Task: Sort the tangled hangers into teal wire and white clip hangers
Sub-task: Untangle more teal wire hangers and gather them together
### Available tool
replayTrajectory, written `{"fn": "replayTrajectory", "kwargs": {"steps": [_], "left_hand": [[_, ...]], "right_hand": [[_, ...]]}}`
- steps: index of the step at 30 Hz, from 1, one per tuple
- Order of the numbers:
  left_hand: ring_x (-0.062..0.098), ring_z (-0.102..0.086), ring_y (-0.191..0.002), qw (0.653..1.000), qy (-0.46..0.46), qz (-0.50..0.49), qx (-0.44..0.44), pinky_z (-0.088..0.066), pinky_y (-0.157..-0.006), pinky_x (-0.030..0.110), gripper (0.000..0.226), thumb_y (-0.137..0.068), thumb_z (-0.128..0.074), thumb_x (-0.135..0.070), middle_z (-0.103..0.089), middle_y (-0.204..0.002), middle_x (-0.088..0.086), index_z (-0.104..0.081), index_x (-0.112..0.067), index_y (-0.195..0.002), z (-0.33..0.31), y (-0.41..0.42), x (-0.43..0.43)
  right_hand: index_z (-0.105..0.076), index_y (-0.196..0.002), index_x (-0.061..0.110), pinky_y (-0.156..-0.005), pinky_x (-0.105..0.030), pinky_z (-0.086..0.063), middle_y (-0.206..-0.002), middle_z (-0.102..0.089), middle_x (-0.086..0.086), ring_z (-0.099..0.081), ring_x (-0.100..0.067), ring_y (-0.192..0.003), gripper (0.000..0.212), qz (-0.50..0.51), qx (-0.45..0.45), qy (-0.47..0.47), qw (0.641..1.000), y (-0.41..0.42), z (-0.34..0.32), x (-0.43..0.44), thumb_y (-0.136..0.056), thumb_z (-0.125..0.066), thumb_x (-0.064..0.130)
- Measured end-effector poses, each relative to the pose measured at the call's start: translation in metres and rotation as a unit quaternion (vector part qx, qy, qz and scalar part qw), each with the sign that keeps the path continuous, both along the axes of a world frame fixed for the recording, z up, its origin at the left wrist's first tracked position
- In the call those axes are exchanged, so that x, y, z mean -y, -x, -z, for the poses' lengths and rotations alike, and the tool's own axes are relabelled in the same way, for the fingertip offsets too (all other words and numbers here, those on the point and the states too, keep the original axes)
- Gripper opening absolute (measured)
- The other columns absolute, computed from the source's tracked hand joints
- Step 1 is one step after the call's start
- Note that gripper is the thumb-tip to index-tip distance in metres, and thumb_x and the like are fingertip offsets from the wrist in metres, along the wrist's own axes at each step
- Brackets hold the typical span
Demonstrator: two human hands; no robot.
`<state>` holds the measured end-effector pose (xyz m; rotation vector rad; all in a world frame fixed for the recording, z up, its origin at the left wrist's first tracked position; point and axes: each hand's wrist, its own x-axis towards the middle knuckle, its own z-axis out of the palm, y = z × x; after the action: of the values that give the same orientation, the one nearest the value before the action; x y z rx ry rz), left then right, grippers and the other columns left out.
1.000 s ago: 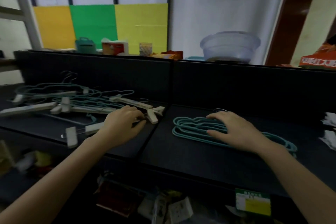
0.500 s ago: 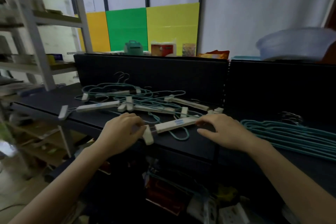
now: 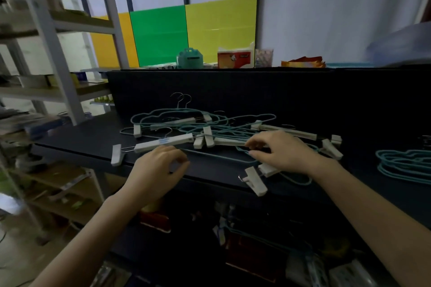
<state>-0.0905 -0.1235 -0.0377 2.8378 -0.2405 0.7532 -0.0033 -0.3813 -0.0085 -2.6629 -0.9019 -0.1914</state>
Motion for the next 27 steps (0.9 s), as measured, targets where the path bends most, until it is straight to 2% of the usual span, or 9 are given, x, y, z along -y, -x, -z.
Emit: {"fn": "replayTrajectory", "kwargs": {"steps": [4, 7, 11, 14, 17, 22, 27], "left_hand": [[0.012, -0.056, -0.098, 1.0, 0.019, 0.012, 0.014, -0.044, -0.075, 0.024, 0.025, -0.091, -0.052, -0.037, -0.063, -0.101, -0.008, -0.066, -0.021, -0.103, 0.0, -0.02, -0.019], [0.012, -0.055, -0.095, 0.999, 0.02, 0.029, 0.015, -0.039, -0.067, 0.015, 0.021, -0.091, -0.053, -0.035, -0.062, -0.096, -0.008, -0.066, -0.021, -0.1, 0.0, -0.042, -0.028], [0.012, -0.055, -0.097, 0.999, 0.017, 0.041, 0.021, -0.045, -0.072, 0.025, 0.024, -0.091, -0.051, -0.036, -0.062, -0.1, -0.007, -0.065, -0.02, -0.103, -0.005, -0.079, -0.037], [0.013, -0.055, -0.1, 0.998, 0.014, 0.065, 0.001, -0.048, -0.078, 0.028, 0.025, -0.092, -0.049, -0.037, -0.062, -0.104, -0.006, -0.063, -0.021, -0.106, -0.012, -0.109, -0.042], [0.012, -0.054, -0.097, 0.997, 0.004, 0.081, 0.001, -0.047, -0.075, 0.027, 0.025, -0.092, -0.048, -0.035, -0.061, -0.1, -0.007, -0.063, -0.02, -0.105, -0.017, -0.137, -0.044], [0.01, -0.054, -0.1, 0.996, 0.018, 0.092, 0.011, -0.047, -0.08, 0.027, 0.024, -0.092, -0.049, -0.034, -0.062, -0.105, -0.008, -0.063, -0.022, -0.107, -0.012, -0.172, -0.047], [0.01, -0.054, -0.1, 0.995, 0.01, 0.103, -0.01, -0.048, -0.079, 0.028, 0.025, -0.092, -0.048, -0.037, -0.061, -0.106, -0.008, -0.062, -0.022, -0.108, -0.01, -0.195, -0.053]], "right_hand": [[-0.058, -0.12, 0.026, -0.091, -0.033, -0.049, -0.119, -0.062, 0.007, -0.057, -0.011, -0.107, 0.031, 0.015, 0.003, 0.017, 1.0, -0.023, -0.005, -0.015, -0.093, -0.051, 0.037], [-0.057, -0.122, 0.026, -0.093, -0.036, -0.048, -0.122, -0.06, 0.006, -0.056, -0.014, -0.109, 0.031, 0.038, -0.005, 0.022, 0.999, -0.045, -0.009, -0.021, -0.093, -0.052, 0.037], [-0.058, -0.12, 0.027, -0.092, -0.036, -0.049, -0.121, -0.061, 0.006, -0.057, -0.013, -0.107, 0.029, 0.067, -0.005, 0.016, 0.998, -0.08, -0.015, -0.026, -0.093, -0.052, 0.037], [-0.057, -0.12, 0.025, -0.092, -0.034, -0.048, -0.121, -0.06, 0.005, -0.057, -0.014, -0.106, 0.03, 0.084, -0.011, 0.024, 0.996, -0.108, -0.022, -0.029, -0.093, -0.052, 0.036], [-0.052, -0.127, 0.022, -0.094, -0.033, -0.047, -0.125, -0.058, 0.002, -0.055, -0.015, -0.11, 0.037, 0.09, -0.023, 0.055, 0.994, -0.135, -0.023, -0.033, -0.092, -0.054, 0.036], [-0.035, -0.141, 0.02, -0.105, -0.03, -0.036, -0.143, -0.04, 0.002, -0.04, -0.017, -0.129, 0.063, 0.084, -0.034, 0.111, 0.99, -0.172, -0.012, -0.042, -0.087, -0.059, 0.043], [-0.015, -0.149, 0.028, -0.113, -0.033, -0.022, -0.157, -0.014, 0.006, -0.019, -0.018, -0.143, 0.082, 0.091, -0.18, 0.104, 0.974, -0.195, -0.015, -0.043, -0.084, -0.059, 0.051]]}}
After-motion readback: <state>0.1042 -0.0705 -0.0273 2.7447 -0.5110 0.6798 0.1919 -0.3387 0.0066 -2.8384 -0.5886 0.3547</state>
